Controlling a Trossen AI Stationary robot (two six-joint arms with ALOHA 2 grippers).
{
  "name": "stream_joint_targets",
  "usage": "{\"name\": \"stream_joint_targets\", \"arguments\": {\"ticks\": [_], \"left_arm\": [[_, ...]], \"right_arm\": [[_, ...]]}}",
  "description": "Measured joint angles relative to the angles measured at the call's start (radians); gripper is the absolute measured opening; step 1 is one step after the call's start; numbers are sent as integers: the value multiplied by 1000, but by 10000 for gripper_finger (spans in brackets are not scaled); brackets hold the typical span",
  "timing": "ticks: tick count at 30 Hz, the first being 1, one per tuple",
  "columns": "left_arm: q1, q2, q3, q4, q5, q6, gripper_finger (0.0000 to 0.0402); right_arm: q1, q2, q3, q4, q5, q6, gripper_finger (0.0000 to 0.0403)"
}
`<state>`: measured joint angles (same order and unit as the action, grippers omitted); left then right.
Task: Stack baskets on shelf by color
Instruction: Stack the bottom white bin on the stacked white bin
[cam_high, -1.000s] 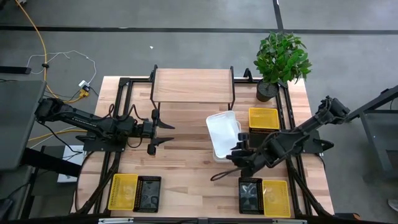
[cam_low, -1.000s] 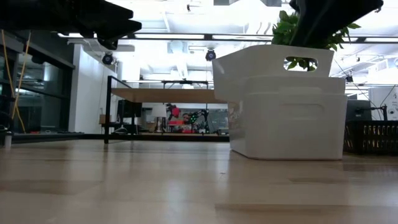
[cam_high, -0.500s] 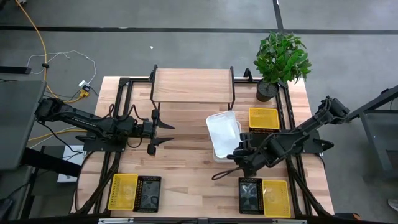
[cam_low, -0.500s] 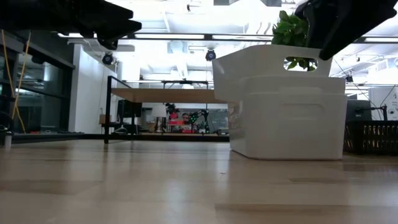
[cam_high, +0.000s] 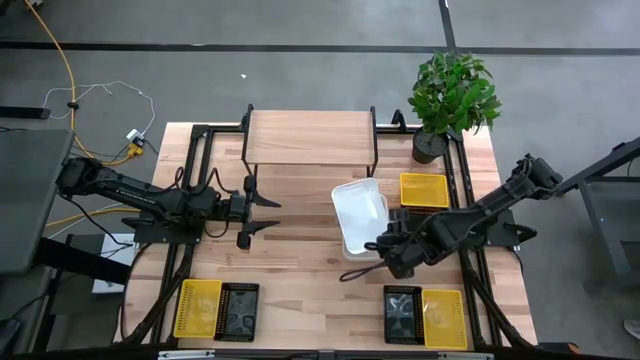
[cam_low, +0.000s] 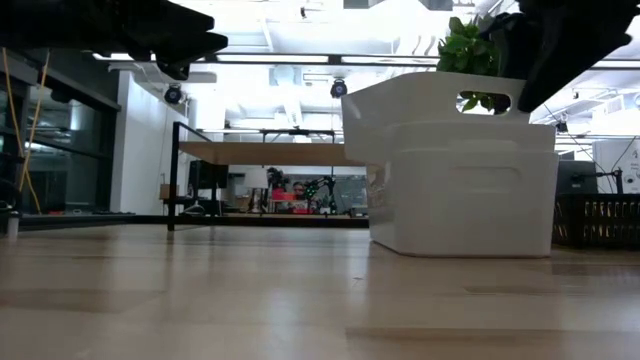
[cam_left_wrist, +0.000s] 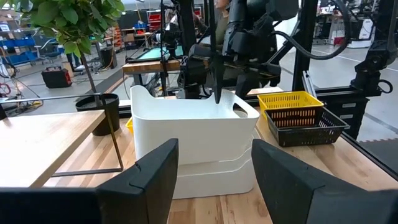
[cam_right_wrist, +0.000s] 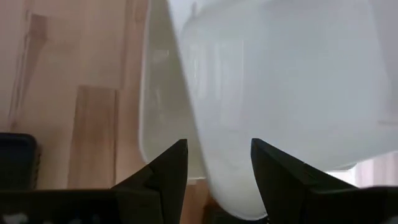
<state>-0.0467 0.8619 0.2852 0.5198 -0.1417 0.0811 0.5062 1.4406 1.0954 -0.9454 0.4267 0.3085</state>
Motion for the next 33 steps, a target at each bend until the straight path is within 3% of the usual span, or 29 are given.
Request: {"name": "stream_joint_targets", "arguments": {"ticks": [12, 22, 33], "left_arm": [[0, 0, 0, 0, 0, 0, 193], [0, 0, 0, 0, 0, 0, 193], [0, 0, 0, 0, 0, 0, 193]], "right_arm": [[-24, 0, 0, 0, -39, -28, 150], [-24, 0, 21, -1, -49, -40, 8], [23, 0, 211, -9, -71, -47, 4]]}}
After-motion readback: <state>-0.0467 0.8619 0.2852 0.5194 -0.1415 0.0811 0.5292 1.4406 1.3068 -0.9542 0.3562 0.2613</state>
